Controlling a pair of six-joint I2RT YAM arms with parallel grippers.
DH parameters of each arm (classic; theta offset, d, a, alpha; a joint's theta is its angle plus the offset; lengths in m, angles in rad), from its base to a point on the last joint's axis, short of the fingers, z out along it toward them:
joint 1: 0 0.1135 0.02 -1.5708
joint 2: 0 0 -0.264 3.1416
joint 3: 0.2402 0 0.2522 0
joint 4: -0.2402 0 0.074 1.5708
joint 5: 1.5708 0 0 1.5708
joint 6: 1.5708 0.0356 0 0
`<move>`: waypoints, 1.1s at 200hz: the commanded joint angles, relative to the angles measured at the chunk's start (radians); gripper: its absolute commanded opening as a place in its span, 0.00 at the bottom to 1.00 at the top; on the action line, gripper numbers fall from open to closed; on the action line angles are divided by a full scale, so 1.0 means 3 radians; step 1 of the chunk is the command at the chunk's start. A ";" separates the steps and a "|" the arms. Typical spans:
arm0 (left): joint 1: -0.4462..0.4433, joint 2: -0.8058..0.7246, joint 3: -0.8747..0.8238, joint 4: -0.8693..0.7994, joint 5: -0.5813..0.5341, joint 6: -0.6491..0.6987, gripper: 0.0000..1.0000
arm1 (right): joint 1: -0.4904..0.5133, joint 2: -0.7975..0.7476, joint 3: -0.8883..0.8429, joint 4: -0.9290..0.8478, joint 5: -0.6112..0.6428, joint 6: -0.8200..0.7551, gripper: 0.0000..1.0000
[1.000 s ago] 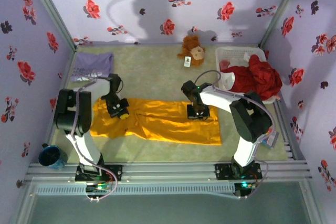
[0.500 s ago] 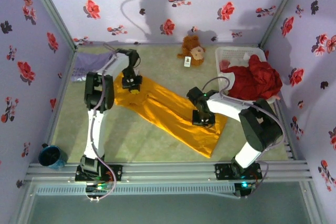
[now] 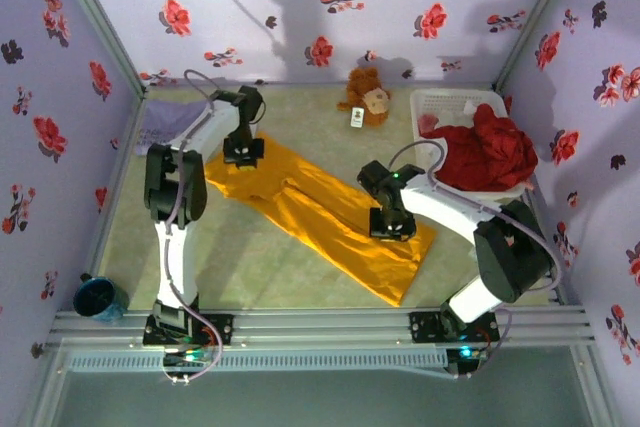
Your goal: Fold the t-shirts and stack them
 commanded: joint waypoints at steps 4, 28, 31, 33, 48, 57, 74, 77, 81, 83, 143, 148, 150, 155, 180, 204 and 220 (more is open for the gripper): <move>0.0093 0.0009 -0.0232 0.0172 -0.0133 -0.0175 0.00 | 0.0135 0.0113 0.0121 0.0018 -0.0106 0.0038 0.00; 0.0137 0.0111 -0.0272 0.0248 -0.0335 -0.0189 0.00 | 0.0261 0.0324 0.0224 0.0122 -0.0173 0.0079 0.00; 0.0142 0.0119 -0.0277 0.0264 -0.0357 -0.0185 0.00 | 0.0276 0.0344 0.0236 0.0131 -0.0181 0.0079 0.00; 0.0140 0.0126 -0.0280 0.0275 -0.0369 -0.0185 0.00 | 0.0287 0.0366 0.0243 0.0137 -0.0186 0.0083 0.00; 0.0163 0.0195 -0.0267 0.0317 -0.0375 -0.0194 0.00 | 0.0372 0.0460 0.0310 0.0155 -0.0208 0.0099 0.00; 0.0182 0.0255 -0.0221 0.0309 -0.0374 -0.0194 0.00 | 0.0420 0.0507 0.0339 0.0175 -0.0224 0.0109 0.00; 0.0202 0.0409 -0.0093 0.0266 -0.0408 -0.0162 0.00 | 0.0477 0.0576 0.0369 0.0199 -0.0245 0.0135 0.00; 0.0204 0.0445 -0.0067 0.0265 -0.0445 -0.0148 0.00 | 0.0490 0.0584 0.0374 0.0201 -0.0246 0.0139 0.00; 0.0204 0.0488 -0.0027 0.0264 -0.0480 -0.0137 0.00 | 0.0500 0.0599 0.0375 0.0207 -0.0250 0.0144 0.00; 0.0204 0.0514 -0.0012 0.0261 -0.0485 -0.0131 0.00 | 0.0505 0.0605 0.0380 0.0208 -0.0251 0.0145 0.00; 0.0251 0.1460 0.1667 -0.0411 -0.0357 0.0123 0.00 | 0.0568 0.0745 0.0498 0.0180 -0.0265 0.0144 0.00; 0.0258 0.1565 0.1871 -0.0471 -0.0305 0.0145 0.00 | 0.0571 0.0756 0.0508 0.0189 -0.0267 0.0146 0.00; 0.0260 0.1601 0.1948 -0.0486 -0.0273 0.0159 0.00 | 0.0572 0.0762 0.0510 0.0195 -0.0270 0.0146 0.00; 0.0267 0.1704 0.2137 -0.0509 -0.0181 0.0182 0.00 | 0.0580 0.0774 0.0517 0.0204 -0.0276 0.0138 0.00; 0.0287 0.2009 0.2800 -0.0513 0.0217 0.0141 0.00 | 0.0625 0.0922 0.0628 0.0221 -0.0282 0.0091 0.00; 0.0261 0.1770 0.2765 -0.0167 0.0452 0.0044 0.00 | 0.0691 0.1181 0.0826 0.0241 -0.0283 0.0017 0.00; 0.0232 0.1498 0.2703 -0.0036 0.0433 0.0045 0.00 | 0.0760 0.1355 0.0970 0.0208 -0.0277 0.0000 0.00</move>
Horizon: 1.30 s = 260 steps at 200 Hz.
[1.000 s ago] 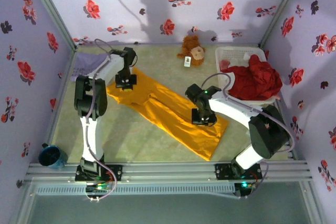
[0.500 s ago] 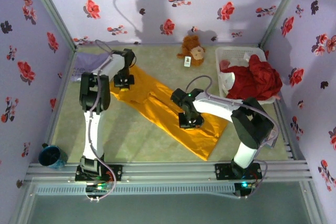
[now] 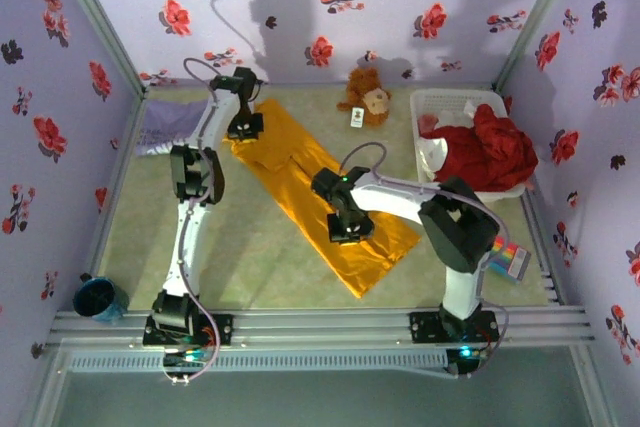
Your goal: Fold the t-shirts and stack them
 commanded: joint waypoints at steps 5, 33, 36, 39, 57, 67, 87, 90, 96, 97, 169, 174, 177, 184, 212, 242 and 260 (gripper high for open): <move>-0.0032 -0.0423 -0.0037 0.0300 0.0236 -0.0054 0.00 | 0.0125 0.0272 0.0239 -0.0038 -0.0011 -0.0058 0.00; 0.0038 -0.0954 -0.0360 0.0418 0.0241 -0.0144 0.00 | 0.0330 0.0501 0.0386 -0.0004 -0.0061 -0.0001 0.00; 0.0044 -0.0998 -0.0384 0.0408 0.0248 -0.0146 0.00 | 0.0355 0.0523 0.0407 -0.0006 -0.0062 0.0008 0.00; 0.0057 -0.1030 -0.0401 0.0399 0.0253 -0.0146 0.00 | 0.0381 0.0545 0.0427 -0.0009 -0.0067 0.0017 0.00; 0.0105 -0.1191 -0.0465 0.0281 0.0260 -0.0124 0.00 | 0.0534 0.0628 0.0580 -0.0080 -0.0043 0.0074 0.00; 0.0134 -0.1249 -0.0536 0.0216 0.0259 -0.0110 0.00 | 0.0616 0.0643 0.0670 -0.0121 -0.0047 0.0103 0.00; 0.0163 -0.1304 -0.0749 0.0134 0.0254 -0.0134 0.00 | 0.0754 0.0644 0.0781 -0.0116 -0.0102 0.0201 0.00; 0.0163 -0.1304 -0.0797 0.0136 0.0254 -0.0144 0.00 | 0.0773 0.0643 0.0792 -0.0120 -0.0103 0.0213 0.00; 0.0163 -0.1318 -0.0915 0.0160 0.0245 -0.0167 0.00 | 0.0805 0.0630 0.0805 -0.0133 -0.0089 0.0234 0.00; 0.0163 -0.1321 -0.0937 0.0166 0.0245 -0.0169 0.00 | 0.0807 0.0628 0.0804 -0.0134 -0.0086 0.0237 0.00; -0.0026 -0.1208 -0.1823 0.0729 0.0273 -0.0458 0.00 | 0.0825 0.0554 0.0803 -0.0037 -0.0126 0.0322 0.00; -0.0031 -0.1175 -0.1819 0.0729 0.0270 -0.0476 0.00 | 0.0825 0.0565 0.0805 -0.0034 -0.0129 0.0322 0.00; -0.0031 -0.1159 -0.1818 0.0729 0.0270 -0.0493 0.00 | 0.0825 0.0574 0.0808 -0.0036 -0.0127 0.0322 0.00; -0.0029 -0.1103 -0.1809 0.0732 0.0270 -0.0521 0.00 | 0.0825 0.0590 0.0809 -0.0035 -0.0129 0.0315 0.00; -0.0039 -0.0898 -0.1746 0.0780 0.0282 -0.0570 0.00 | 0.0825 0.0644 0.0826 -0.0018 -0.0118 0.0307 0.00; -0.0068 -0.0646 -0.1488 0.0751 0.0339 -0.0562 0.00 | 0.0817 0.0695 0.0891 -0.0025 -0.0146 0.0269 0.00; -0.0090 -0.0470 -0.1225 0.0678 0.0390 -0.0583 0.00 | 0.0810 0.0759 0.0980 -0.0046 -0.0168 0.0244 0.00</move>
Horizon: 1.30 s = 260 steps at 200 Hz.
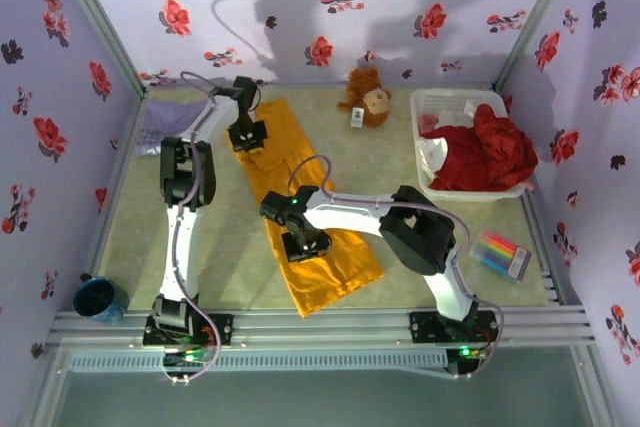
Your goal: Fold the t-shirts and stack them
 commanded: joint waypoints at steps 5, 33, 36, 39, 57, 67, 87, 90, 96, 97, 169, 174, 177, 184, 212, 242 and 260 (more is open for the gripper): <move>-0.0044 0.0355 0.0365 -0.0070 0.0112 -0.0084 0.00 | -0.0018 0.0181 0.0158 0.0025 -0.0070 -0.0003 0.00; -0.0091 0.0614 0.0745 -0.0020 0.0266 -0.0172 0.00 | -0.0050 0.0297 0.0296 0.0032 -0.0135 -0.0039 0.00; -0.0096 0.0626 0.0762 0.0008 0.0277 -0.0193 0.00 | -0.0054 0.0314 0.0310 0.0039 -0.0148 -0.0044 0.00; -0.0104 0.0642 0.0784 0.0040 0.0298 -0.0209 0.00 | -0.0056 0.0332 0.0326 0.0045 -0.0165 -0.0049 0.00; -0.0148 0.0728 0.0921 0.0234 0.0387 -0.0325 0.00 | -0.0074 0.0438 0.0447 0.0052 -0.0236 -0.0092 0.00; -0.0170 0.0804 0.1053 0.0303 0.0446 -0.0408 0.00 | -0.0086 0.0494 0.0520 0.0050 -0.0255 -0.0115 0.00; -0.0194 0.0924 0.1254 0.0522 0.0661 -0.0602 0.00 | -0.0120 0.0581 0.0623 0.0135 -0.0359 -0.0159 0.00; -0.0197 0.0929 0.1259 0.0576 0.0704 -0.0641 0.00 | -0.0133 0.0589 0.0631 0.0156 -0.0375 -0.0165 0.00; -0.0203 0.0938 0.1252 0.0676 0.0793 -0.0713 0.00 | -0.0146 0.0605 0.0647 0.0197 -0.0394 -0.0178 0.00; -0.0206 0.0933 0.1249 0.0694 0.0810 -0.0727 0.00 | -0.0147 0.0607 0.0647 0.0201 -0.0400 -0.0180 0.00; -0.0166 0.0227 0.1177 0.1051 0.0948 -0.0766 0.11 | -0.0148 0.0097 0.0689 0.0203 0.0060 -0.0330 0.00; -0.0141 0.0140 0.1142 0.1046 0.0935 -0.0732 0.14 | -0.0127 0.0006 0.0656 0.0221 0.0111 -0.0340 0.01; -0.0123 0.0080 0.1120 0.1037 0.0919 -0.0712 0.14 | -0.0108 -0.0056 0.0628 0.0243 0.0149 -0.0356 0.03; -0.0092 -0.0047 0.1068 0.1005 0.0895 -0.0671 0.15 | -0.0071 -0.0195 0.0560 0.0286 0.0262 -0.0366 0.10; -0.0002 -0.0620 0.0663 0.0783 0.0867 -0.0470 0.29 | -0.0022 -0.0690 0.0241 0.0309 0.0411 -0.0250 0.31; 0.0013 -0.1487 -0.0413 0.0718 0.0763 -0.0284 0.36 | -0.0009 -0.1180 -0.0186 0.0201 0.0582 -0.0044 0.38; 0.0008 -0.2018 -0.1209 0.0722 0.0751 -0.0282 0.38 | -0.0006 -0.1462 -0.0483 0.0195 0.0622 0.0085 0.40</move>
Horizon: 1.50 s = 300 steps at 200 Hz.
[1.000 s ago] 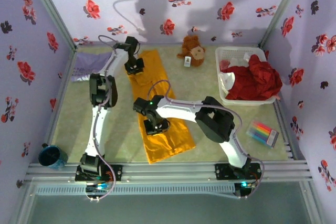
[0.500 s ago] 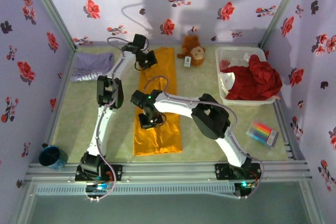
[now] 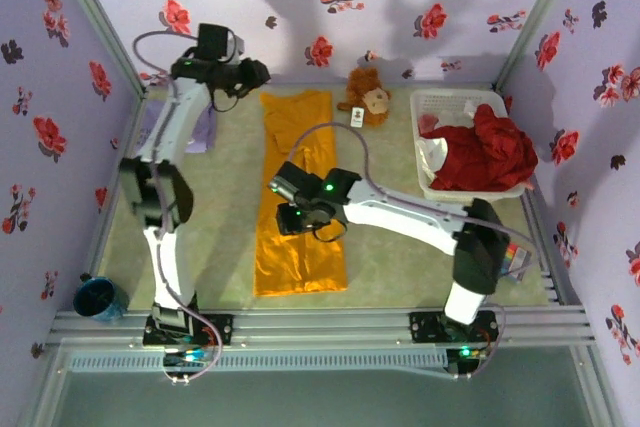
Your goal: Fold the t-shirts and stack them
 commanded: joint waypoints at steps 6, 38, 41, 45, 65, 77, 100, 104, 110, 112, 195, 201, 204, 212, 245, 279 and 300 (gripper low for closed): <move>-0.0057 -0.0673 -0.1094 -0.0198 -0.0054 0.0154 0.39 | 0.0003 -0.0316 -0.0488 -0.0138 0.0240 0.0282 0.41; -0.0149 -0.1627 -0.2408 -0.0334 -0.0171 0.0153 0.42 | 0.0000 -0.0833 -0.1106 -0.0134 0.0310 0.0555 0.44; -0.0157 -0.1714 -0.2512 -0.0355 -0.0178 0.0143 0.42 | 0.0000 -0.0884 -0.1169 -0.0128 0.0305 0.0579 0.44; -0.0168 -0.1820 -0.2648 -0.0380 -0.0186 0.0131 0.42 | 0.0001 -0.0950 -0.1251 -0.0120 0.0308 0.0611 0.45; -0.0266 -0.2380 -0.3283 -0.0476 -0.0293 -0.0013 0.42 | -0.0002 -0.1242 -0.1661 -0.0037 0.0249 0.0768 0.47; -0.0367 -0.2731 -0.3670 -0.0492 -0.0383 -0.0214 0.43 | -0.0002 -0.1372 -0.1887 0.0080 0.0170 0.0853 0.48; -0.0626 -0.3380 -0.4319 -0.0457 -0.0447 -0.0629 0.44 | -0.0007 -0.1495 -0.2199 0.0279 0.0063 0.0981 0.49; -0.0665 -0.3468 -0.4402 -0.0474 -0.0453 -0.0697 0.44 | -0.0010 -0.1500 -0.2236 0.0315 0.0047 0.1002 0.49; -0.0728 -0.3592 -0.4513 -0.0500 -0.0456 -0.0786 0.44 | -0.0011 -0.1507 -0.2284 0.0373 0.0018 0.1027 0.50; -0.0751 -0.3626 -0.4541 -0.0505 -0.0457 -0.0816 0.44 | -0.0011 -0.1503 -0.2305 0.0398 0.0009 0.1037 0.50; -0.1773 -0.3924 -0.5384 -0.0187 -0.0345 -0.1667 0.44 | -0.0009 -0.1137 -0.2521 0.1045 -0.0369 0.1229 0.50; -0.1823 -0.3885 -0.5415 -0.0126 -0.0342 -0.1704 0.44 | -0.0008 -0.1110 -0.2522 0.1037 -0.0387 0.1230 0.50; -0.1851 -0.3860 -0.5430 -0.0095 -0.0341 -0.1727 0.44 | -0.0007 -0.1095 -0.2513 0.1023 -0.0396 0.1232 0.50; -0.1912 -0.3806 -0.5463 -0.0021 -0.0346 -0.1774 0.44 | -0.0004 -0.1050 -0.2492 0.0953 -0.0399 0.1226 0.50; -0.2112 -0.3681 -0.5447 -0.0003 -0.0543 -0.1902 0.43 | 0.0028 -0.0985 -0.2459 0.0841 -0.0456 0.1229 0.49; -0.2129 -0.3656 -0.5488 -0.0078 -0.0619 -0.1905 0.42 | 0.0070 -0.0981 -0.2458 0.0888 -0.0505 0.1254 0.48; -0.2129 -0.3669 -0.5492 -0.0011 -0.0619 -0.1905 0.41 | 0.0081 -0.0948 -0.2480 0.0960 -0.0546 0.1290 0.46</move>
